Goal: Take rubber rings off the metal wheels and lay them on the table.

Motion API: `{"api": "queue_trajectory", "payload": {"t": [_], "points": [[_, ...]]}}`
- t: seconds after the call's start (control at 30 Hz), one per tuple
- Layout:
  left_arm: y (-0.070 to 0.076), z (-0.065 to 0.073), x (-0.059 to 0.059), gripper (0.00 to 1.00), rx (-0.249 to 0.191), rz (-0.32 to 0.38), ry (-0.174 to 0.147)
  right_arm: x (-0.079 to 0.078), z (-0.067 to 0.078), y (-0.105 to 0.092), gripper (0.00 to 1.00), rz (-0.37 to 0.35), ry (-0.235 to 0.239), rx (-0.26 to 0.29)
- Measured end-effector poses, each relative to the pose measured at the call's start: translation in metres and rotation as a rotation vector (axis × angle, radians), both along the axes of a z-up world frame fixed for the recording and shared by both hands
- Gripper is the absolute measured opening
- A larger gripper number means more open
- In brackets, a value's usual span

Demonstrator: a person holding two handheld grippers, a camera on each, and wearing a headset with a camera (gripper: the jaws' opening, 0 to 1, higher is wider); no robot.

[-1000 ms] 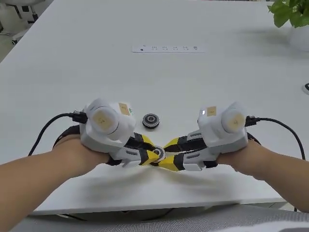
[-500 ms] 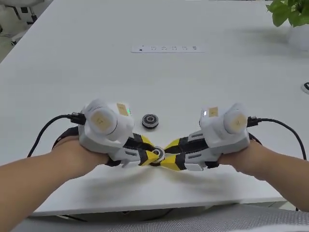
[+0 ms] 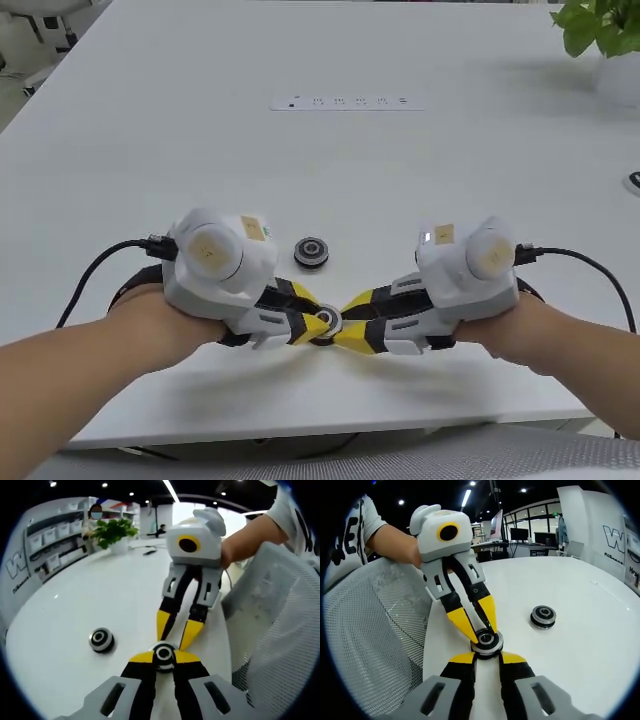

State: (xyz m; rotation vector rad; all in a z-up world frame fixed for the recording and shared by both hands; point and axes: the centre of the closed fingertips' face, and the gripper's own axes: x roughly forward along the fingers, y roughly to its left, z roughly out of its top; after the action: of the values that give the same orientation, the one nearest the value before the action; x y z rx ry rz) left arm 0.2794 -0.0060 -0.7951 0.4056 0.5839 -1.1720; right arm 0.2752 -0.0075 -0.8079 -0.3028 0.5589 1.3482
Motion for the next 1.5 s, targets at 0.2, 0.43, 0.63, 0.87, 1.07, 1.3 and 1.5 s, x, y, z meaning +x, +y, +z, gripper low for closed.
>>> {"api": "queue_trajectory", "payload": {"t": [0.2, 0.43, 0.63, 0.87, 1.07, 1.3, 1.5], "points": [[0.000, 0.000, 0.000, 0.12, 0.000, 0.000, -0.002, 0.000, 0.000, -0.001, 0.13, -0.001, -0.007, 0.002], [0.000, 0.000, 0.000, 0.12, 0.000, 0.001, -0.002, 0.000, 0.000, -0.001, 0.12, -0.007, -0.008, 0.003], [0.000, 0.000, 0.000, 0.12, 0.000, 0.002, -0.002, 0.001, 0.000, -0.002, 0.09, -0.012, -0.005, 0.000], [0.000, 0.000, 0.000, 0.12, 0.002, 0.002, -0.003, 0.002, -0.001, -0.004, 0.03, -0.032, 0.007, -0.008], [0.000, 0.000, 0.000, 0.12, 0.007, 0.001, -0.008, 0.006, -0.002, -0.006, 0.00, -0.101, 0.083, 0.005], [0.000, 0.000, 0.000, 0.12, 0.011, -0.001, -0.014, 0.008, -0.002, -0.009, 0.00, -0.201, 0.211, 0.059], [-0.001, 0.000, 0.001, 0.12, 0.015, -0.002, -0.016, 0.008, -0.002, -0.011, 0.00, -0.249, 0.278, 0.086]]}}
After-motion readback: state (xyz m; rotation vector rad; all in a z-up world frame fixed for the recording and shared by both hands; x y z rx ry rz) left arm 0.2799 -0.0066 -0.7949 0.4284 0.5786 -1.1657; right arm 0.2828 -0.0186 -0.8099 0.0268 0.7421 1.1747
